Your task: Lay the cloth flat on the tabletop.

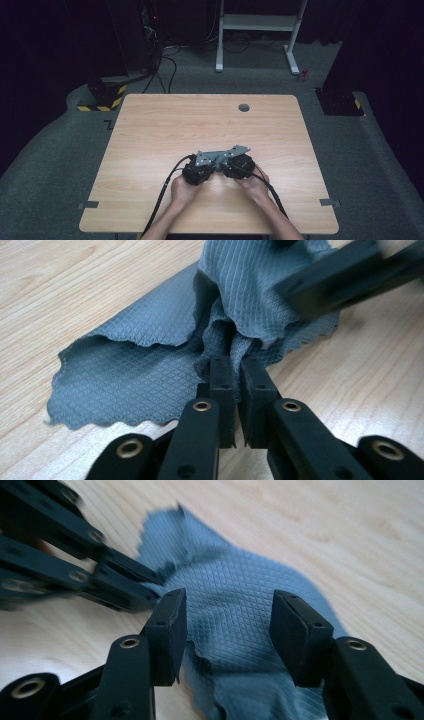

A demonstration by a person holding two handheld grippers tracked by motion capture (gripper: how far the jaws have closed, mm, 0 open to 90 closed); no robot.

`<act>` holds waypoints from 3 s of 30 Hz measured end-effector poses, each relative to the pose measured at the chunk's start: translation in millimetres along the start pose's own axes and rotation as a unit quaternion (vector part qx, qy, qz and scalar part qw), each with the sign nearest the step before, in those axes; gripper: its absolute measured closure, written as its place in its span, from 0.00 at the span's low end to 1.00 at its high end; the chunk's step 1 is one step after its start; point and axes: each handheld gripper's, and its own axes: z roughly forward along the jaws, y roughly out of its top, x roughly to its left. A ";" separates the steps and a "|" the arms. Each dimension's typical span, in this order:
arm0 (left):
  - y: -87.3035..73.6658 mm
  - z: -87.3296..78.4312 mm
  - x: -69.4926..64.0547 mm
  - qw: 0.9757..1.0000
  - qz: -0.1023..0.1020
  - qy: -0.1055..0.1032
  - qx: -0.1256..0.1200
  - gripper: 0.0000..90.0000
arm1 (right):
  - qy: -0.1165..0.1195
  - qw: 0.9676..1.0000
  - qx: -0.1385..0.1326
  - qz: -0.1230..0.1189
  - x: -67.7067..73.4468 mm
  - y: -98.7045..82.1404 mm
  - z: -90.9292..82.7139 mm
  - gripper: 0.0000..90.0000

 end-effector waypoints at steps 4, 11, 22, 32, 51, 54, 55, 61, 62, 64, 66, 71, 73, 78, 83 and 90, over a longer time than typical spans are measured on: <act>0.2 -2.7 -2.4 1.000 0.005 -0.010 0.000 0.97 | -0.007 1.000 0.022 0.003 -0.7 -1.1 6.9 0.94; -4.5 -13.5 -10.0 0.999 0.020 -0.028 -0.003 0.98 | -0.013 0.999 -0.008 0.028 -19.3 -0.4 -13.3 1.00; -18.7 -28.2 -27.7 0.997 0.036 -0.062 0.014 0.83 | -0.035 0.994 -0.016 0.100 -65.7 0.9 -19.6 0.98; 16.6 -33.3 -28.0 0.999 0.029 -0.040 -0.022 0.63 | -0.006 0.998 -0.018 0.058 -47.8 -5.9 -33.9 0.83; 47.8 -0.4 -20.8 0.999 0.038 -0.028 0.010 0.97 | 0.025 0.998 -0.015 0.056 -39.0 -62.1 -37.9 0.65; 48.5 -4.8 -17.3 0.999 0.029 -0.035 0.003 0.96 | 0.023 0.999 -0.015 0.041 -34.8 -63.0 -37.9 0.64; 48.6 -5.2 -16.9 0.999 0.028 -0.036 0.003 0.96 | 0.023 0.999 -0.013 0.036 -33.1 -62.6 -36.5 0.65; 48.2 -3.6 -15.1 0.999 0.021 -0.048 0.002 0.96 | 0.014 1.000 0.005 0.018 -29.1 -59.8 -25.7 0.99; 48.1 -3.3 -14.4 0.999 0.021 -0.049 0.002 0.96 | 0.016 1.000 0.001 0.020 -29.7 -57.8 -25.2 1.00; 47.9 -3.8 -13.5 0.999 0.020 -0.049 0.003 0.96 | 0.019 1.000 0.000 0.024 -30.2 -56.8 -25.8 1.00; 47.9 -4.4 -12.4 0.999 0.018 -0.049 -0.001 0.96 | 0.021 0.999 -0.012 0.025 -31.8 -53.2 -28.9 1.00; 47.7 -4.5 -8.4 0.999 0.009 -0.053 -0.003 0.91 | 0.024 0.999 -0.039 0.025 -34.3 -32.7 -39.5 1.00; 47.6 -3.5 -7.4 0.998 0.006 -0.055 -0.006 0.89 | 0.025 0.999 -0.040 0.024 -34.1 -28.7 -39.8 1.00; 49.7 -2.1 -8.0 0.999 0.022 -0.034 -0.014 0.99 | 0.043 0.997 -0.054 0.032 -29.0 -22.3 -37.6 0.99; 59.1 1.7 -2.4 0.999 0.032 -0.014 0.001 1.00 | 0.066 0.997 -0.050 -0.002 -7.5 -33.8 -36.2 0.83; 66.0 1.0 18.7 1.000 -0.002 0.021 -0.015 1.00 | 0.055 0.998 -0.004 -0.031 6.4 -42.2 -15.5 0.67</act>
